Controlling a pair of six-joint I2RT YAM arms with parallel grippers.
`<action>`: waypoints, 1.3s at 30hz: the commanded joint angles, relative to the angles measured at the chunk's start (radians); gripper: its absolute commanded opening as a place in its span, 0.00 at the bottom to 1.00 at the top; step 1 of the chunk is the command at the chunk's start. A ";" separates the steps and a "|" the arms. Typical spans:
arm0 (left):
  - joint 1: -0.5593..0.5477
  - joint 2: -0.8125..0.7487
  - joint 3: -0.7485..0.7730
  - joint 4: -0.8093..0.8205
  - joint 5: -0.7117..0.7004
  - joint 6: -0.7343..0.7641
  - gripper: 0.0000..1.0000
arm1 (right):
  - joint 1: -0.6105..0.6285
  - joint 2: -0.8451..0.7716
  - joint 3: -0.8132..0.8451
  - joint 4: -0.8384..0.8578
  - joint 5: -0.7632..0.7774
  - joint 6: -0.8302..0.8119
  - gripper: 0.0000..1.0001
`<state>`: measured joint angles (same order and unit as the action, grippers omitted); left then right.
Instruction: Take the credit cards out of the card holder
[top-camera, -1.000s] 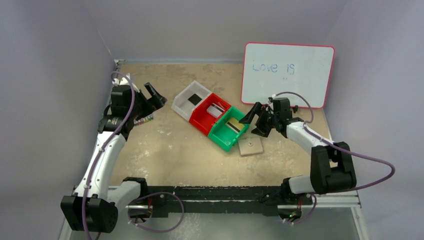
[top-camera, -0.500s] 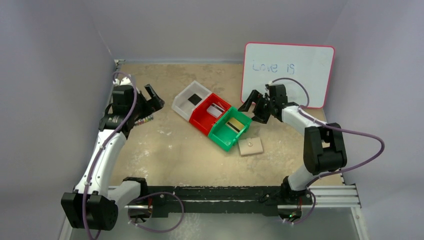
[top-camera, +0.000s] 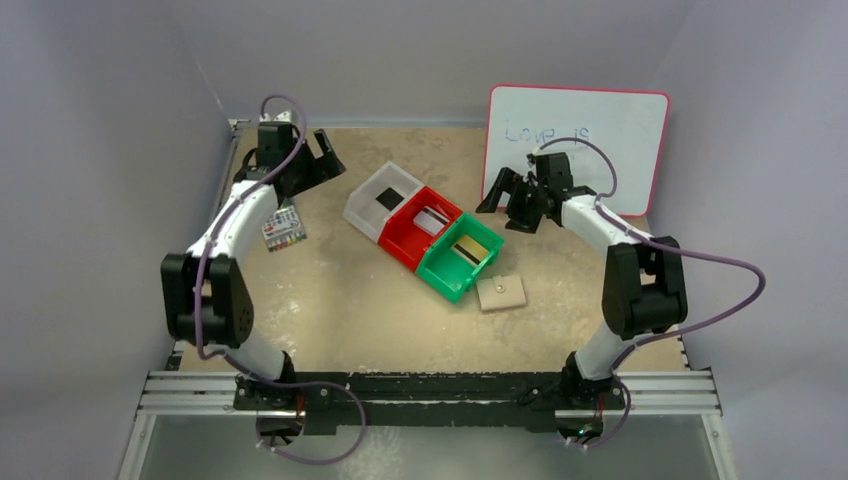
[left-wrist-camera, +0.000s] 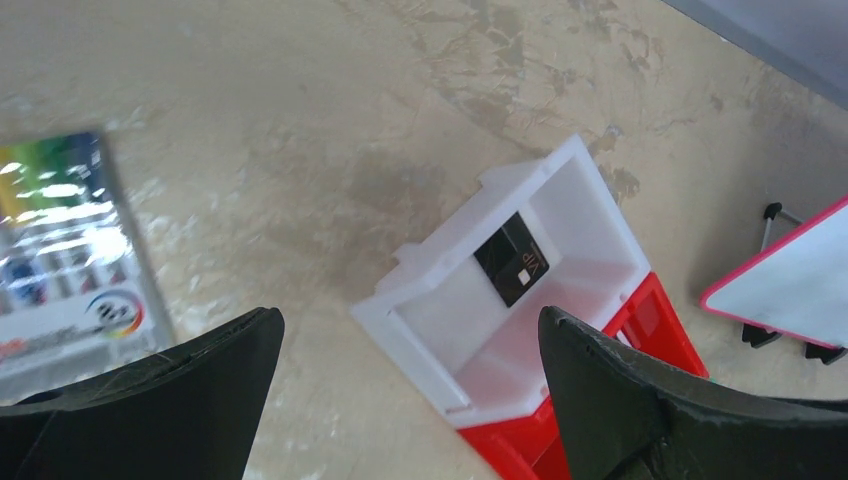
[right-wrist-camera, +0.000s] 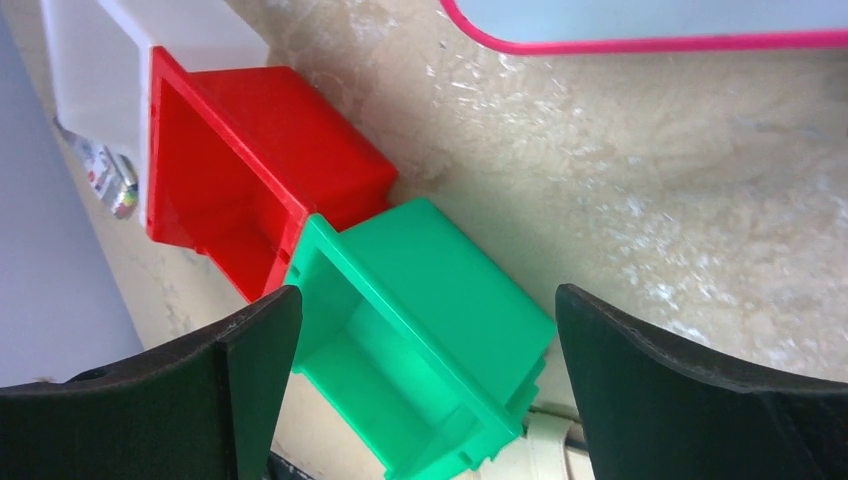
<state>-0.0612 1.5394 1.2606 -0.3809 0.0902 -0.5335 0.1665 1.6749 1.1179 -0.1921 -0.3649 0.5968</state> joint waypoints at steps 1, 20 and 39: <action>-0.003 0.149 0.108 0.139 0.143 0.020 1.00 | 0.002 -0.074 -0.010 -0.093 0.107 -0.004 0.98; -0.038 0.511 0.300 0.085 0.418 0.053 0.96 | 0.004 -0.375 -0.388 0.214 -0.166 0.240 0.98; -0.054 0.253 -0.017 0.046 0.125 0.093 0.90 | 0.017 0.007 0.033 0.063 -0.169 0.022 0.97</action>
<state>-0.1108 1.9011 1.3006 -0.3290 0.3229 -0.4530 0.1696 1.6382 1.0580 -0.0895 -0.5331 0.6815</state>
